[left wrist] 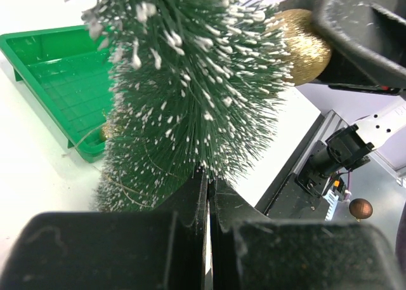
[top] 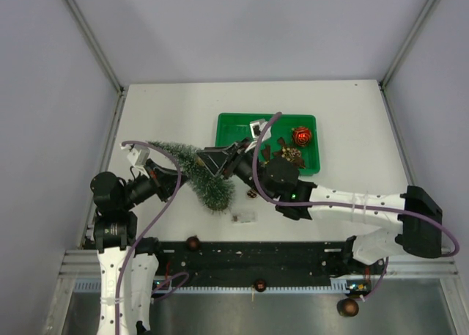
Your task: Decorate the small christmas tree
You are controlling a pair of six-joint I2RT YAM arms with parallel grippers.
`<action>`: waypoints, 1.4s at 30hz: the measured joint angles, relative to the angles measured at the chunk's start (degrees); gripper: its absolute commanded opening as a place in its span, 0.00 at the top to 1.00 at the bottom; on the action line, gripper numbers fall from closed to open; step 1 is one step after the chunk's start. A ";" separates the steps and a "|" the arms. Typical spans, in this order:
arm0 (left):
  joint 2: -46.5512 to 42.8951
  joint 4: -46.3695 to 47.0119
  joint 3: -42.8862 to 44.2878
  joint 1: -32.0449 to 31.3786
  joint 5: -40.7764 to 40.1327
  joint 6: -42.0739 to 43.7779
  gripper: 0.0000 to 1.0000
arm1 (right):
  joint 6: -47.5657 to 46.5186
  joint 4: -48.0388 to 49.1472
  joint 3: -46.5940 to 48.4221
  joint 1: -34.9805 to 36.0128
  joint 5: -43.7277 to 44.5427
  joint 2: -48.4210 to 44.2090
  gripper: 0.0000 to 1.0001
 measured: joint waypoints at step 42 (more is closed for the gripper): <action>0.42 0.39 0.02 0.00 0.02 0.02 1.00 | 5.95 6.86 -3.39 0.83 10.78 4.70 0.66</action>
